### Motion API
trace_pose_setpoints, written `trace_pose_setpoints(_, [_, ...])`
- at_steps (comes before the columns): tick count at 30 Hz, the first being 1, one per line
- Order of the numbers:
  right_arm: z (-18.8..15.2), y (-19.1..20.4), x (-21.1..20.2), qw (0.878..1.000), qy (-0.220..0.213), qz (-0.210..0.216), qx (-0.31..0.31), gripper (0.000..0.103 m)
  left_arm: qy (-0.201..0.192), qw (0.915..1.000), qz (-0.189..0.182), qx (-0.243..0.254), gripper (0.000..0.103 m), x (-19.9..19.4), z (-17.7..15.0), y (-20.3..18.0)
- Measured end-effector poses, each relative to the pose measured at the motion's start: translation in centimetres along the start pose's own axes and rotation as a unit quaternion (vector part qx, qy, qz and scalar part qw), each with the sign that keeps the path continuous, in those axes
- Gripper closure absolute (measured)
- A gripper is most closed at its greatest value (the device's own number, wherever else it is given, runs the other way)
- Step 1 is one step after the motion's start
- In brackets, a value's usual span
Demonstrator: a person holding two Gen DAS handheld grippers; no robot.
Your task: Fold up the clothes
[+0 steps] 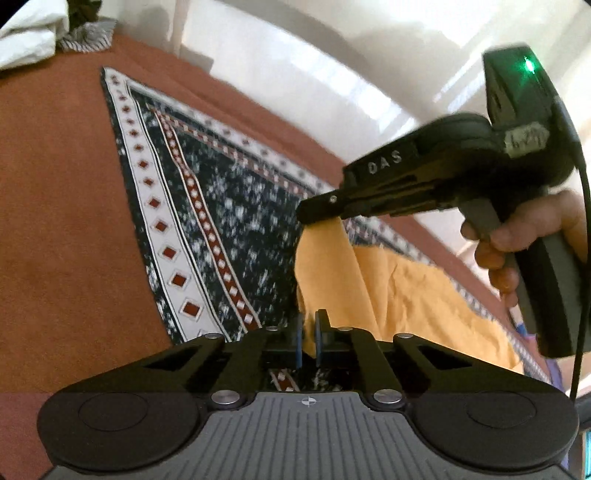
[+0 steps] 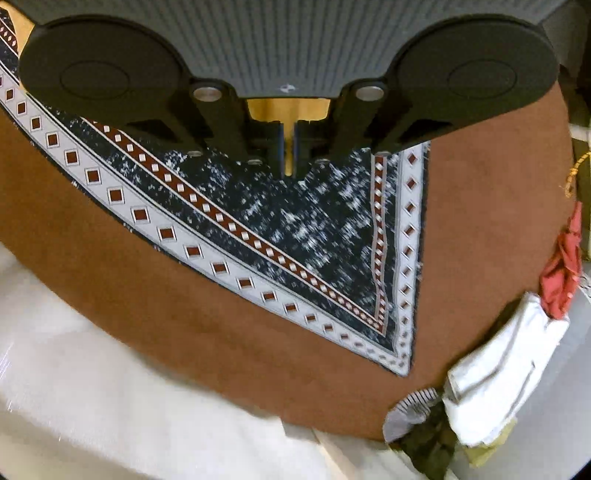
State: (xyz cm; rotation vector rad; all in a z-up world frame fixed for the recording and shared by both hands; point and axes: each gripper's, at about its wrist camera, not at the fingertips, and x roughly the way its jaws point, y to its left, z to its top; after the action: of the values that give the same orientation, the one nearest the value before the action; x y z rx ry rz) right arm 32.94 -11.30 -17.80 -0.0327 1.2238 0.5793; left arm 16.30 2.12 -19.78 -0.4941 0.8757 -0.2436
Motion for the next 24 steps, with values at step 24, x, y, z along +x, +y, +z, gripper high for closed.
trace_pose_setpoints(24, [-0.5, 3.4, -3.2, 0.994, 0.026, 0.041, -0.097, 0.064, -0.036, 0.9974, 0.027, 0.057, 0.102, -3.6, -1.6, -4.5])
